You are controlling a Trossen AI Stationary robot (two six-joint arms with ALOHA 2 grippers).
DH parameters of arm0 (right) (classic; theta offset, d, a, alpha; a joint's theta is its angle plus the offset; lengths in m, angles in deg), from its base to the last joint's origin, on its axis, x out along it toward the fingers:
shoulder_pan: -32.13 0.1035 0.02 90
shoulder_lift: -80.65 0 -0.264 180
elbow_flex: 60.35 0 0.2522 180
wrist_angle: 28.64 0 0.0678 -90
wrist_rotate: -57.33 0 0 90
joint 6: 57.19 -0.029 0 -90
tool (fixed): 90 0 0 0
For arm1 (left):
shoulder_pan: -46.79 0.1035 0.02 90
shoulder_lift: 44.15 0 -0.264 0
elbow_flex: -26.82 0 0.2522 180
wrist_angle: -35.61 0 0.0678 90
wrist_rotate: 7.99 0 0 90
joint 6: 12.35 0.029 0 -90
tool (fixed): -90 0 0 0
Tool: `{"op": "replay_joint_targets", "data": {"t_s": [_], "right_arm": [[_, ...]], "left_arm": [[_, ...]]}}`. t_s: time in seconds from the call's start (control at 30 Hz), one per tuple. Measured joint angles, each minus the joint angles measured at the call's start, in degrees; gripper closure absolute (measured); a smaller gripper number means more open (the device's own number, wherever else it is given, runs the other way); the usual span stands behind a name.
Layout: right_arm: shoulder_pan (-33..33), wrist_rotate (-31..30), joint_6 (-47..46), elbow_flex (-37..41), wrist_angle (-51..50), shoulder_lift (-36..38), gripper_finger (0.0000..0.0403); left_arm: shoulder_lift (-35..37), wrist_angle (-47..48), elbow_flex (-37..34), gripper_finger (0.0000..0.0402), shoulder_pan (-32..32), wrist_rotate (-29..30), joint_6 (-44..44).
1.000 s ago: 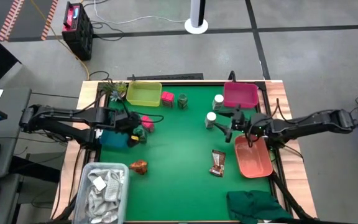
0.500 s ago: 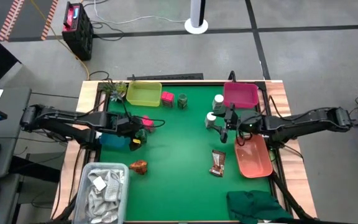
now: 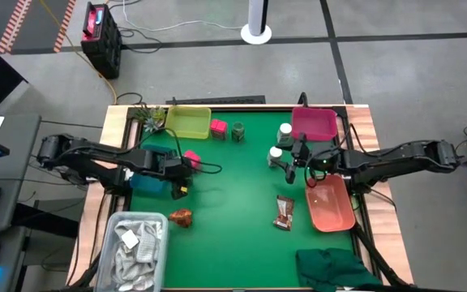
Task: Sort spices by type
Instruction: Put the bottom green seasoning bottle into the yellow bin
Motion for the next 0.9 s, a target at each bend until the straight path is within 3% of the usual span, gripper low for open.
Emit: {"op": "replay_joint_targets", "data": {"t_s": [0.23, 0.5, 0.7, 0.77, 0.9], "right_arm": [[0.00, 0.00, -0.02, 0.00, 0.26, 0.00, 0.0117], [0.00, 0.00, -0.50, 0.00, 0.28, 0.00, 0.0117], [0.00, 0.00, -0.50, 0.00, 0.27, 0.00, 0.0117], [0.00, 0.00, -0.50, 0.00, 0.27, 0.00, 0.0117], [0.00, 0.00, -0.20, 0.00, 0.44, 0.00, 0.0117]], "left_arm": [[3.58, 2.07, 2.45, 0.0209, 0.00, 0.09, -0.21], [7.52, 14.78, 11.77, 0.0209, 0.07, -0.82, -1.77], [12.65, 21.66, 13.97, 0.0209, 2.43, 2.19, -4.94], [14.02, 25.76, 13.89, 0.0209, 3.55, 4.30, -6.76], [16.69, 26.07, 13.88, 0.0209, 5.80, 14.84, -9.71]]}}
